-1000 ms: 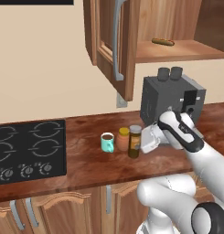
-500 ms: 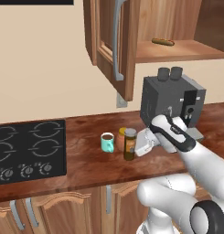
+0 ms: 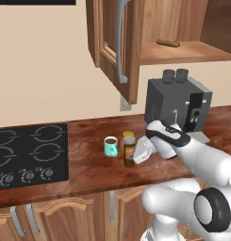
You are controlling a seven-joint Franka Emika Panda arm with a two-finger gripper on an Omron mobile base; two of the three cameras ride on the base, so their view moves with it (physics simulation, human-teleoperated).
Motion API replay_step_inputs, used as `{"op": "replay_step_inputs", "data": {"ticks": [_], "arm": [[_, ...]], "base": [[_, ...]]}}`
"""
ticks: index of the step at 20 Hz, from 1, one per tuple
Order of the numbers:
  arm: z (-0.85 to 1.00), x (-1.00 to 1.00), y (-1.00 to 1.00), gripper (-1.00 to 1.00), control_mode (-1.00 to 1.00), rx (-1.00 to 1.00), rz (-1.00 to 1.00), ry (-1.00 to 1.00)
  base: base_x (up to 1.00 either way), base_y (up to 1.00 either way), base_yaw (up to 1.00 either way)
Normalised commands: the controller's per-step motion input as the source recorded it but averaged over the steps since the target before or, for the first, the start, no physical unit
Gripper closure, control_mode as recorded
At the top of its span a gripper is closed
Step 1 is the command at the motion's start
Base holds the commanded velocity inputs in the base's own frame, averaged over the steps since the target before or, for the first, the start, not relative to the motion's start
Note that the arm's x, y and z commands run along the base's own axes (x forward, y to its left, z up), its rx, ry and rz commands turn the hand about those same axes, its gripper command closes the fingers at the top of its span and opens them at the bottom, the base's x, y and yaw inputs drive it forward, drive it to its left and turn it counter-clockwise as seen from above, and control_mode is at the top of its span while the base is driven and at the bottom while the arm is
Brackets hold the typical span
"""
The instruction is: Pick the cinnamon and honey bottle from the cabinet and place them next to the mug.
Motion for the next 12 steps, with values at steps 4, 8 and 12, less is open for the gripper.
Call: {"op": "replay_step_inputs", "data": {"ticks": [4,8,12], "arm": [[-0.48,0.11,0.05,1.0,-1.0,0.0,-0.01,0.0],[-0.44,0.1,0.01,1.0,-1.0,0.0,0.0,0.0],[-0.41,0.13,0.01,1.0,-1.0,0.0,0.0,0.0]], "base": [[0.0,0.0,0.0],[0.0,0.0,0.0],[0.0,0.0,0.0]]}}
